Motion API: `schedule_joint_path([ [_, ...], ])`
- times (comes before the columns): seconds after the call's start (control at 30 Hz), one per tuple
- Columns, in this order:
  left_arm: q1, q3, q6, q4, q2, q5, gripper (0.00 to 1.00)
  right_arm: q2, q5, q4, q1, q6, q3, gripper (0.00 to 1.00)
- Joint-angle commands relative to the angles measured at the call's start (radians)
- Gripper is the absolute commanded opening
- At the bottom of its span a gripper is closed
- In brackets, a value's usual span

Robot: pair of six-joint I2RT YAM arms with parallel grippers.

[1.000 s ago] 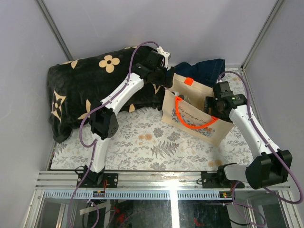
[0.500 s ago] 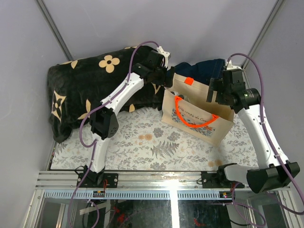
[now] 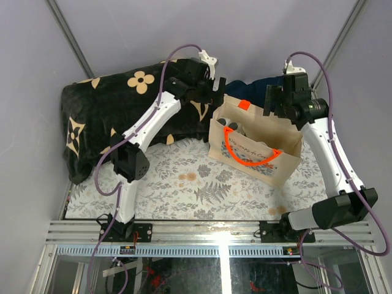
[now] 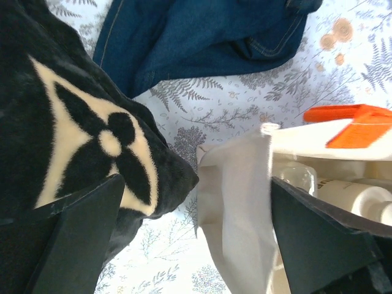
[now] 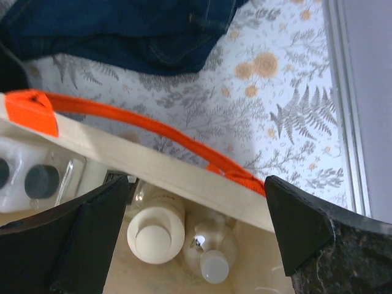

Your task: Place the personal care products into the canvas bag

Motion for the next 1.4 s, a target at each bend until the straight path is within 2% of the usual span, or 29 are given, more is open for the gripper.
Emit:
schedule_joint_path([
  [0.0,0.008,0.047,0.001,0.033,-0.124,0.008,1.00,0.029,0.051,0.053,-0.002,-0.047,0.138,0.99],
  [0.17,0.009,-0.020,-0.008,0.134,-0.243,-0.061,1.00,0.079,0.157,0.078,-0.004,-0.099,0.224,0.99],
  [0.27,0.025,0.027,-0.020,0.113,-0.262,-0.141,1.00,0.133,0.202,0.078,-0.013,-0.138,0.270,0.99],
  [0.37,0.058,0.109,-0.023,0.030,-0.240,-0.181,1.00,0.185,0.161,0.076,-0.045,-0.137,0.311,0.99],
  [0.47,0.104,0.092,-0.021,0.006,-0.250,-0.195,1.00,0.221,0.105,0.108,-0.084,-0.138,0.326,0.99],
  [0.67,0.219,0.048,-0.049,-0.010,-0.259,-0.094,1.00,0.264,-0.069,0.183,-0.210,-0.131,0.312,0.99],
  [0.77,0.223,0.036,-0.030,-0.011,-0.259,-0.113,1.00,0.291,-0.119,0.192,-0.259,-0.128,0.301,0.99],
  [0.97,0.223,0.009,-0.037,-0.015,-0.270,-0.149,1.00,0.300,-0.125,0.186,-0.306,-0.147,0.292,0.99],
  [1.37,0.223,-0.069,-0.027,0.019,-0.313,-0.185,1.00,0.355,-0.138,0.174,-0.314,-0.157,0.339,0.99],
])
